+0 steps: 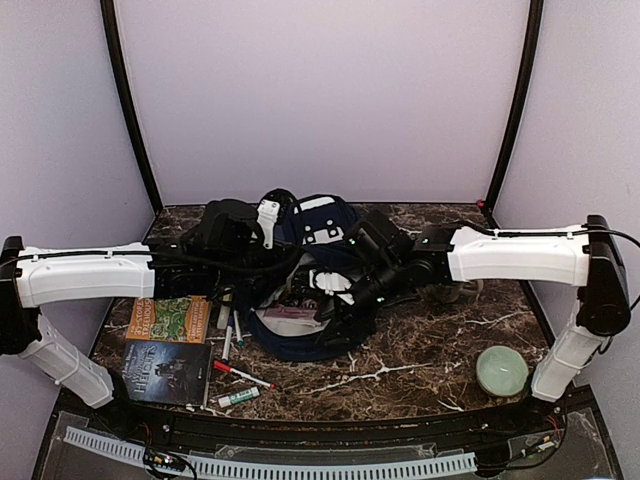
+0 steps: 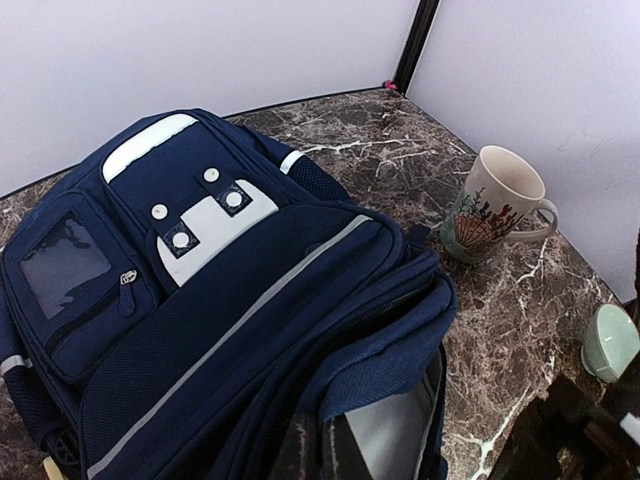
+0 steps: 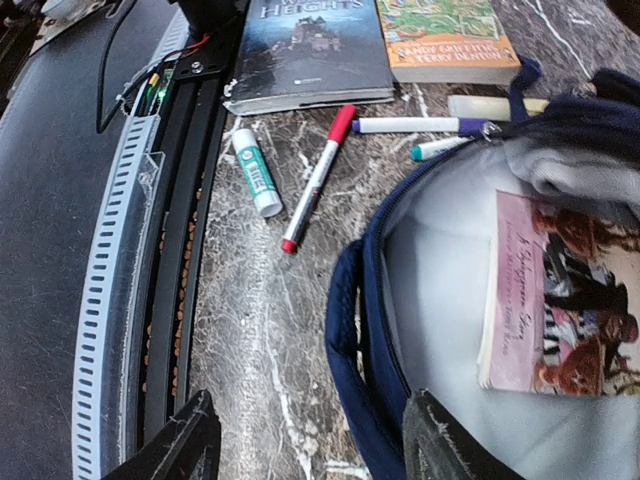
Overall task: Pack the student bag
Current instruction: Adjust the book in the largest pocket of the bag.
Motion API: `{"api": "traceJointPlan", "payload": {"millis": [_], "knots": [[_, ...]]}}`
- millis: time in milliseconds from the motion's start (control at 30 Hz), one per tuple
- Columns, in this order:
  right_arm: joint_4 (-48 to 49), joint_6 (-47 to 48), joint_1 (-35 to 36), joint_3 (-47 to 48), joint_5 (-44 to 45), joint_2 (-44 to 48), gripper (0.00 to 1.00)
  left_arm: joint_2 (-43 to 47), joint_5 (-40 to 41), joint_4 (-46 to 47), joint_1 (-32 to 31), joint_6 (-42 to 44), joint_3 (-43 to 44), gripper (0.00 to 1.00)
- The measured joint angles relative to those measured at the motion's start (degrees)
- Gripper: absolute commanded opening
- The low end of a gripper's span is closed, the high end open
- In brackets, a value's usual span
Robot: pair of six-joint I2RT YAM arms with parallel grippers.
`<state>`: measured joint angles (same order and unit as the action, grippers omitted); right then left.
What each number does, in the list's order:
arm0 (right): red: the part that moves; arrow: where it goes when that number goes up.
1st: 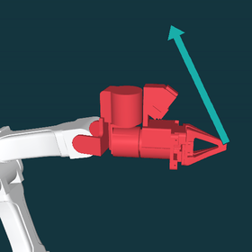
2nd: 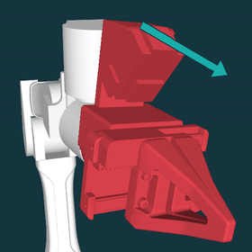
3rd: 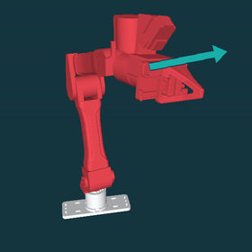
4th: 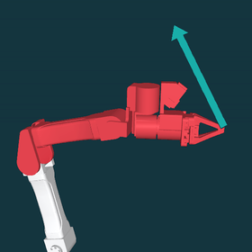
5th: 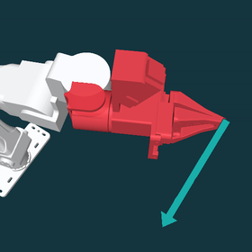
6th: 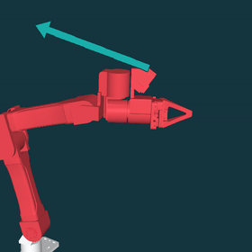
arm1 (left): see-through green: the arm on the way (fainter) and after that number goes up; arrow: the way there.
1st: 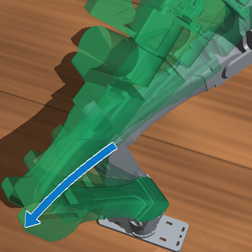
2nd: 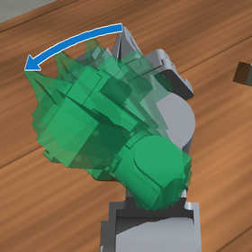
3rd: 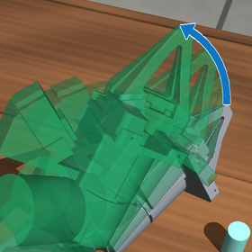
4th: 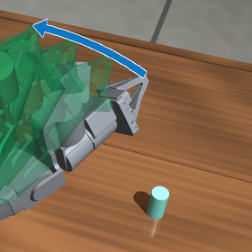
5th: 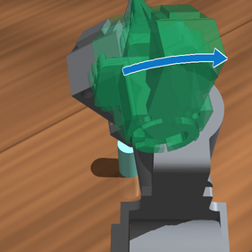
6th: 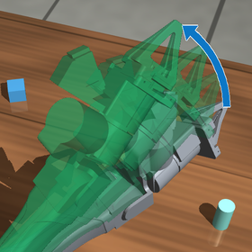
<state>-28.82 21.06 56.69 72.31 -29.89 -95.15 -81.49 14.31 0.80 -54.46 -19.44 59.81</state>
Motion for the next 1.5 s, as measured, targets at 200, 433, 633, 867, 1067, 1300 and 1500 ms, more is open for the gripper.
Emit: {"api": "traceJointPlan", "payload": {"millis": [200, 433, 633, 867, 1067, 1300, 1500], "knots": [[2.82, 3.02, 4.35, 0.15, 4.63, -3.41, 0.63, -0.13, -0.66, -0.02, 0.00, -0.57, 0.00, 0.00], [13.18, -0.83, 5.79, -2.08, 15.80, -8.28, 0.36, -0.13, -1.05, -0.17, 0.00, -0.57, 0.00, 0.00], [19.74, -1.33, 5.79, -6.21, 19.26, -9.31, 0.00, -0.13, -1.22, -1.40, 0.00, -0.26, 0.79, 0.00], [21.92, 0.11, 5.81, -8.26, 19.76, -13.55, 0.00, -0.13, -1.46, -7.26, 0.31, 1.53, 7.39, 0.00], [21.84, 0.11, 5.84, -6.73, 20.59, -15.45, 0.00, 0.98, -1.81, -10.73, 0.55, 1.95, 9.68, 0.00], [21.40, 0.07, 5.95, -5.01, 20.76, -16.94, 0.00, 4.04, -1.95, -12.55, 0.74, 1.62, 9.68, 0.00], [17.49, 0.11, 6.05, -2.19, 20.70, -17.46, 0.02, 4.76, -2.10, -13.18, 0.94, 1.62, 9.66, 0.00]]}}
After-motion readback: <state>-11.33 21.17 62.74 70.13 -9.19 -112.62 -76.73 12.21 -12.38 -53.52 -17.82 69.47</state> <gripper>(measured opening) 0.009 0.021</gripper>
